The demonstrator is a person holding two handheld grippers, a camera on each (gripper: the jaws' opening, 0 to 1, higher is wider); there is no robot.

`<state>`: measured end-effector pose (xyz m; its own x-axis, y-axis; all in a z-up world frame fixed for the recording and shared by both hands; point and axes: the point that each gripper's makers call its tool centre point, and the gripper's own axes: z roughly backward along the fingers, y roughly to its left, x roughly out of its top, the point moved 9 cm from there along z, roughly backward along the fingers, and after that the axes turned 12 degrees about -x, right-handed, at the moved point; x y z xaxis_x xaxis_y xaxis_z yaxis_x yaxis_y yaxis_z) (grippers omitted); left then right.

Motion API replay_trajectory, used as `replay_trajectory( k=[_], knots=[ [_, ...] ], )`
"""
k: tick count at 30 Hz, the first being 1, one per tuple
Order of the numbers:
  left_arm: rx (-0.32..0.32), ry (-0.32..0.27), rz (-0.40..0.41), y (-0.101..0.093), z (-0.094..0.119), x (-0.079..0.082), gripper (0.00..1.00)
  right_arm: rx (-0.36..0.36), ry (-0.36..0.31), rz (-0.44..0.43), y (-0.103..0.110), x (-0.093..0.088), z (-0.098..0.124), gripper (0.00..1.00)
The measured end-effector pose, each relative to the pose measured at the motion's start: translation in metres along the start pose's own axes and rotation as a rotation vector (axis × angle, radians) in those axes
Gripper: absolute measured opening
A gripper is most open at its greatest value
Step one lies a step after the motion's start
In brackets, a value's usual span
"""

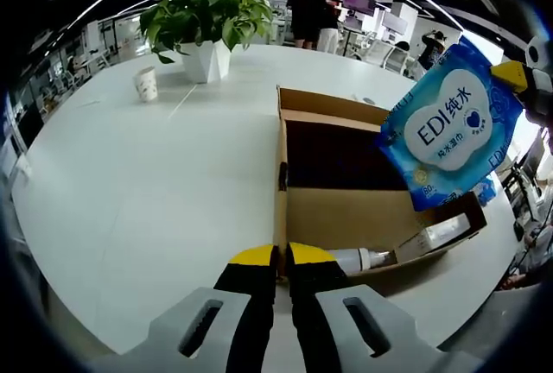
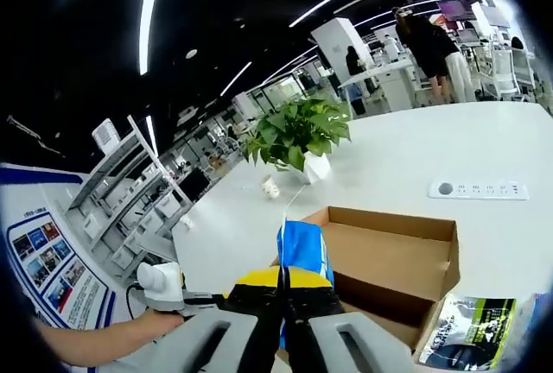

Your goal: Operate the shoe box by opening the lid, removing the specified soft item, and placing it in the target area until the item is outside and the box remains undamaged.

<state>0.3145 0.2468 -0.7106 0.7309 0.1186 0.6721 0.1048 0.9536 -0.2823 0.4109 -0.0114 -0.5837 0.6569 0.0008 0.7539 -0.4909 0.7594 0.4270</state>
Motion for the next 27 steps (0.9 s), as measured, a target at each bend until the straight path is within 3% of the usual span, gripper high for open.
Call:
replay_trajectory(
  k=[19, 27],
  knots=[
    [-0.005, -0.002, 0.003, 0.0, 0.001, 0.0, 0.02, -0.005, -0.068, -0.099, -0.021, 0.021, 0.039, 0.0],
    [-0.007, -0.004, 0.006, 0.002, 0.001, 0.0, 0.02, -0.02, -0.097, -0.102, -0.03, 0.029, 0.051, 0.0]
  ],
)
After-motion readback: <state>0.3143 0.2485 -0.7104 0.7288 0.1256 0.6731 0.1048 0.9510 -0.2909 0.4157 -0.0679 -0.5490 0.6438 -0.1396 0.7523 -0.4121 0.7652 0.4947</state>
